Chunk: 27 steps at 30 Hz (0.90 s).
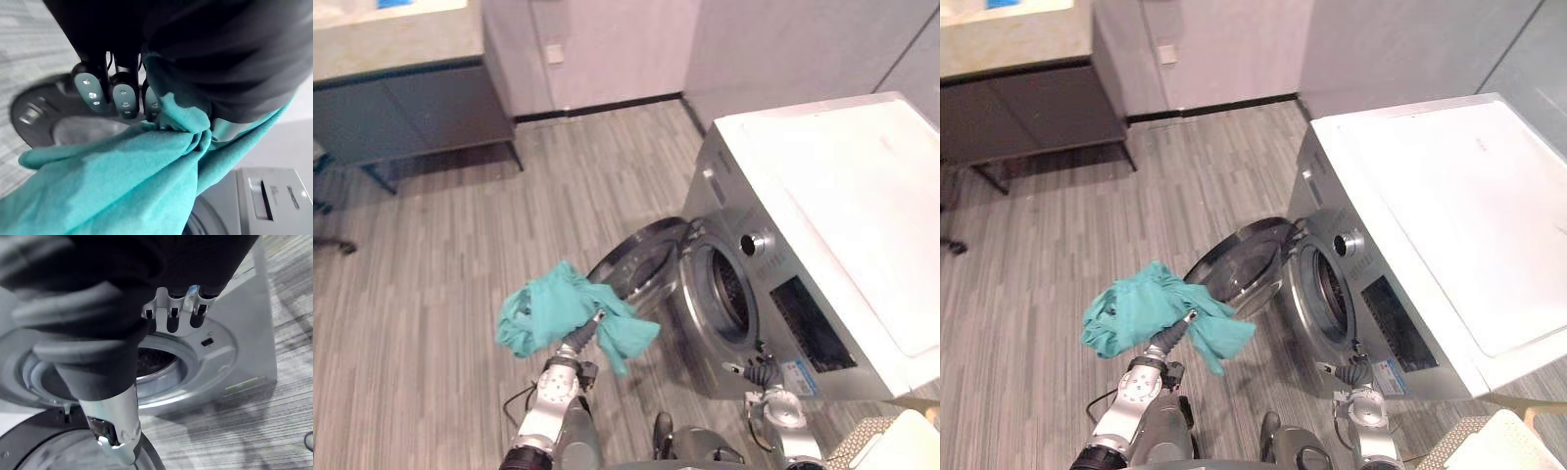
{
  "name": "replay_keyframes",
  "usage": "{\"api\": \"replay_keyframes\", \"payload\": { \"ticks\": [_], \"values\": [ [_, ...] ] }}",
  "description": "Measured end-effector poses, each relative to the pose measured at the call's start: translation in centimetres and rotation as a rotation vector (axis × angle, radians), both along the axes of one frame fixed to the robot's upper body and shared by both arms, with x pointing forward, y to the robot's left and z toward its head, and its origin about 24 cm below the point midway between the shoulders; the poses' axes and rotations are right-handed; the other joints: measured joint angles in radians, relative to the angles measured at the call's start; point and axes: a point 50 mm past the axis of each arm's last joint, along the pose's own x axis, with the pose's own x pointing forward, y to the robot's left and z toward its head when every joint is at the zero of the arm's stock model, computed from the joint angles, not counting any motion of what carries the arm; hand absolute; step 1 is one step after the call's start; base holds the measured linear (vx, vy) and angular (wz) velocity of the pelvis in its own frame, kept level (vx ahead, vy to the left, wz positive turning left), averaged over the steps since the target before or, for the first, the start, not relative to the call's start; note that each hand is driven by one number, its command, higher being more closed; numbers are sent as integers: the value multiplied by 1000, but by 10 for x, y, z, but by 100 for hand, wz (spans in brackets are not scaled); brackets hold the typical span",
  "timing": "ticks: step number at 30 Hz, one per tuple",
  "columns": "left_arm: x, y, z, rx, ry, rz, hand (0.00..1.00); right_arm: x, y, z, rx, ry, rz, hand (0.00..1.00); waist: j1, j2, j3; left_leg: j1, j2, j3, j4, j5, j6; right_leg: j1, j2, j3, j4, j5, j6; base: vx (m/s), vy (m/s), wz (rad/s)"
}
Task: Pick up the laundry basket with both hands and put the clothes into the washing machine.
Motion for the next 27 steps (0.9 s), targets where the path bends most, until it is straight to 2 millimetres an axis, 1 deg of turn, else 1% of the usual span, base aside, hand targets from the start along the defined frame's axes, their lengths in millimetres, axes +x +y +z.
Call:
{"api": "replay_keyframes", "payload": {
  "ticks": [1,2,3,4,6,7,8,10,11,12,13,14,15,16,17,19,20,21,22,23,24,25,26,27],
  "values": [
    [4,3,-3,31,13,-19,100,-8,9,-8,34,38,-12,0,-12,-41,-7,10,-28,42,35,-25,19,-4,-41,35,11,-9,11,242,338,-100],
    [4,3,-2,33,12,-23,100,-12,12,-11,42,52,-15,0,-9,-45,-10,26,-29,70,34,-43,31,0,-51,48,14,-5,17,222,366,-91],
    [4,4,-3,36,15,-28,100,-16,17,-14,50,73,-10,0,1,-60,-18,59,-31,136,39,-67,44,-1,-70,95,18,5,31,104,220,-99],
    [4,5,-3,38,16,-27,100,-20,18,-15,52,84,-8,0,-1,-61,-20,76,-31,167,41,-80,52,-1,-77,117,16,12,40,58,286,-127],
    [2,9,-3,49,15,-34,100,-21,20,-18,49,100,7,0,-1,-63,-33,120,-29,273,27,-108,71,-14,-98,191,-11,44,76,-11,250,-126],
    [-1,12,-5,57,17,-33,100,-21,20,-19,50,107,8,0,1,-61,-37,128,-29,293,17,-109,72,-20,-101,206,-21,57,76,-54,181,-120],
    [-4,17,-8,74,27,-29,100,-21,21,-21,54,120,10,0,-1,-60,-39,139,-26,335,2,-109,73,-34,-105,223,-45,81,90,-108,156,-115],
    [-5,25,-9,91,28,-16,100,-22,23,-26,65,150,20,0,-2,-58,-42,150,-23,399,-27,-113,66,-72,-106,202,-75,131,93,-120,114,-122],
    [-8,33,-10,99,32,10,100,-19,23,-28,63,169,44,0,-1,-51,-47,158,-17,429,-70,-103,62,-108,-111,122,-100,180,66,-129,28,-143],
    [-11,41,-11,108,32,40,100,-17,21,-30,52,191,65,0,-2,-48,-53,172,-12,495,-120,-82,71,-133,-140,-79,-86,181,33,-151,27,-140],
    [-12,43,-11,110,32,51,100,-18,19,-31,46,199,68,0,-3,-47,-53,180,-15,519,-134,-80,70,-145,-162,-198,-70,165,8,-114,-4,-103],
    [-13,43,-14,107,48,56,100,-20,10,-32,24,218,67,0,-15,-27,-48,194,-19,529,-155,-80,69,-139,-211,-351,-68,158,-30,-98,34,-61],
    [-14,45,-16,113,62,58,100,-21,7,-32,14,228,68,0,-26,-25,-48,203,-34,524,-174,-81,68,-133,-235,-417,-71,170,-42,-86,28,-60],
    [-17,49,-20,124,83,63,100,-21,5,-32,5,230,74,0,-34,-23,-49,203,-40,494,-175,-84,62,-125,-221,-405,-92,179,-29,-60,-13,-47],
    [-18,50,-23,129,95,66,100,-23,4,-32,0,234,76,0,-35,-19,-51,197,-31,481,-162,-87,57,-124,-203,-390,-103,176,-24,-20,-90,-60],
    [-22,52,-30,132,133,74,100,-29,4,-34,-10,253,93,0,-28,-12,-51,169,51,472,-52,-130,-2,-112,-141,-363,-128,175,-24,25,-133,-64],
    [-23,52,-31,133,141,75,100,-29,3,-34,-13,254,91,0,-27,-6,-43,159,82,461,5,-140,-26,-104,-120,-363,-127,175,-24,50,-84,-43],
    [-23,52,-32,133,147,75,100,-30,2,-34,-17,255,90,0,-29,-4,-38,146,96,442,53,-142,-30,-103,-109,-361,-118,174,-25,59,-61,-33],
    [-22,51,-33,133,153,76,100,-29,-2,-33,-27,252,88,0,-30,-4,-27,105,115,371,152,-130,-24,-105,-95,-354,-102,169,-28,62,-83,-29],
    [-20,50,-32,132,153,77,100,-27,-5,-32,-40,246,81,0,-35,-7,-19,62,116,309,227,-107,-16,-109,-90,-341,-96,166,-28,62,-88,-25],
    [-17,49,-31,129,145,77,100,-26,-7,-31,-50,242,71,0,-33,-9,-10,40,115,280,266,-97,-9,-108,-92,-335,-94,166,-29,58,-35,-29],
    [-12,49,-28,128,130,82,100,-20,-9,-28,-49,226,58,0,-28,-12,9,26,95,227,237,-116,6,-116,-101,-315,-80,160,-23,44,23,-32],
    [-12,50,-28,128,130,87,100,-19,-12,-27,-56,222,57,0,-28,-5,8,35,89,212,192,-112,10,-128,-100,-308,-71,158,-20,50,90,-53],
    [-11,52,-27,129,127,97,100,-15,-16,-24,-71,211,57,0,-27,12,15,62,76,201,107,-131,-2,-153,-96,-289,-41,148,-5,41,106,-42]
  ]
}}
